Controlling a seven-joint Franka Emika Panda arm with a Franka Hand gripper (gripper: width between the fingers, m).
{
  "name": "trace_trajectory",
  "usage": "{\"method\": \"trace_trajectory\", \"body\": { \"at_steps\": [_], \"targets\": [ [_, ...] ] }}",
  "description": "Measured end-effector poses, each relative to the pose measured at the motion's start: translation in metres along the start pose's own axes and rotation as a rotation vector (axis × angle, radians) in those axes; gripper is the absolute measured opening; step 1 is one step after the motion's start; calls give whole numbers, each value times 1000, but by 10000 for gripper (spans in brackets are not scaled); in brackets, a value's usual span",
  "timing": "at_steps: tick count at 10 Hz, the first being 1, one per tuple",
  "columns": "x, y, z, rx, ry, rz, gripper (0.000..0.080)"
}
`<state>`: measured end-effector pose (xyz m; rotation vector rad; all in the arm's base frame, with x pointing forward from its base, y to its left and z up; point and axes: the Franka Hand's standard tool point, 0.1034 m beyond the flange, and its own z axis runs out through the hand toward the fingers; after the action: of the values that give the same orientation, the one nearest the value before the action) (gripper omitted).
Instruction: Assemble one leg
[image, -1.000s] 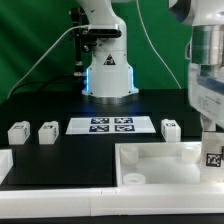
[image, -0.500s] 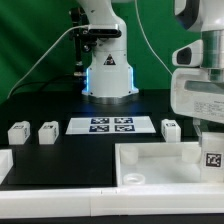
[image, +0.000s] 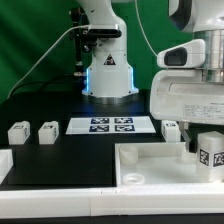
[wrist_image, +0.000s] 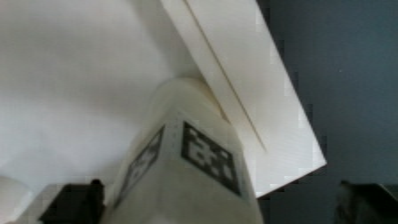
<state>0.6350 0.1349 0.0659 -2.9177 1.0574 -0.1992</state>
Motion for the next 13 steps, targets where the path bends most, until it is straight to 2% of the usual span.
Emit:
{"method": "trace_trajectory", "body": {
  "at_steps": [8,9,10,11,13],
  "targets": [
    [0,0,0,0,0,0,649],
    [8,7,1,-2,6,-258,649],
    [13,10,0,2,7,-330,649],
    [18,13,-1,3,7,-522,649],
    [21,17,-1,-8,9,-792,649]
  ]
}}
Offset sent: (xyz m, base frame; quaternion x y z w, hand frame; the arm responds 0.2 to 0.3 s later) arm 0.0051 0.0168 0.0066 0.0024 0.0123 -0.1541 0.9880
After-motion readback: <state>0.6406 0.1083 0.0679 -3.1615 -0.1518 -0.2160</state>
